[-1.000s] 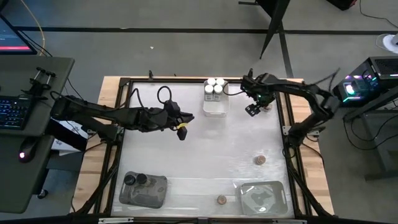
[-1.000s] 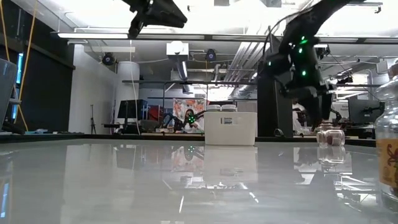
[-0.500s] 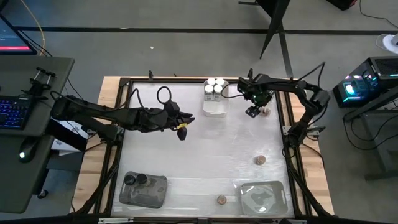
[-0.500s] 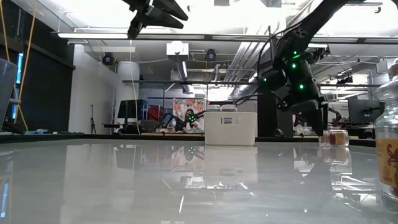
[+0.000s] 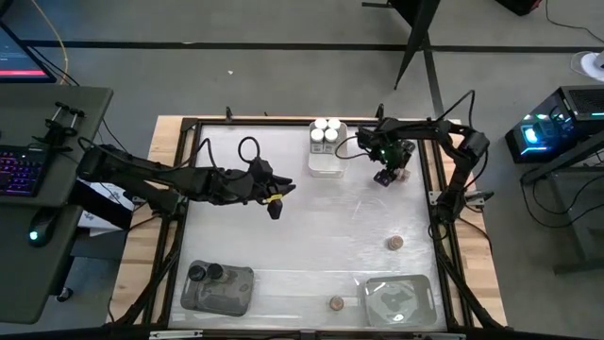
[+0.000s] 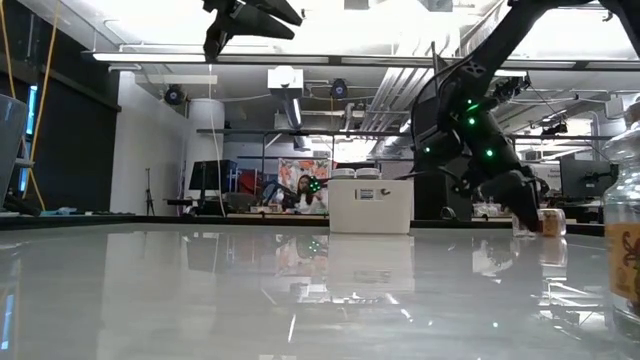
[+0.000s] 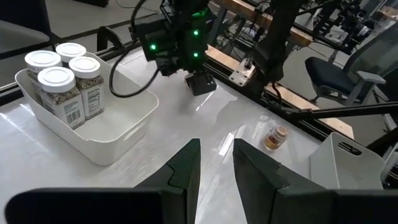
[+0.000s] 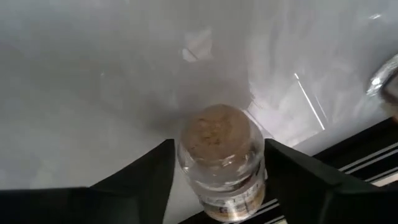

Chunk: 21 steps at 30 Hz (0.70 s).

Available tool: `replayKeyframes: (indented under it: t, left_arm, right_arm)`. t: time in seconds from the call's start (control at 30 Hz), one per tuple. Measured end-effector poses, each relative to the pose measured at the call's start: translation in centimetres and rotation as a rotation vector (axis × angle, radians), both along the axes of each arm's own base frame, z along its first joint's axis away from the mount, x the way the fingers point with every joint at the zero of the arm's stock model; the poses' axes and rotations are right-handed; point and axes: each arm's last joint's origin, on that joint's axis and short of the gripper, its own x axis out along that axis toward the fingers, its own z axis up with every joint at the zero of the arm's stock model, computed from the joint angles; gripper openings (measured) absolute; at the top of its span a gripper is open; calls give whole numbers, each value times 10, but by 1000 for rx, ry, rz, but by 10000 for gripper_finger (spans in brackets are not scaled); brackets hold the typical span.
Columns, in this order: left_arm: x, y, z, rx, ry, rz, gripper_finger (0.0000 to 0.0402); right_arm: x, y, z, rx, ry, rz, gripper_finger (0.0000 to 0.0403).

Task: Sort spices by type
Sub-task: Put the top middle brown seasoning bottle into the gray bin

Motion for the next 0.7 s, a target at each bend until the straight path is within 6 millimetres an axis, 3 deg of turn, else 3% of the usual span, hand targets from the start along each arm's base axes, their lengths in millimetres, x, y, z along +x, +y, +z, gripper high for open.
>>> replayKeyframes:
  t: [0.13,0.33,0.5,0.7]
  left_arm:
    - [0,0,0,3,5,1,84]
    - [0,1,-1,38,25,-9,84]
    - [-3,1,-6,60,87,-15,84]
    - [-5,5,-10,78,142,-11,84]
  right_arm:
    - [1,9,-5,-18,14,-10,183]
    - [11,27,4,-66,-25,39,180]
    - [11,59,56,-154,-246,35,180]
    - [-13,127,131,-183,-721,-131,180]
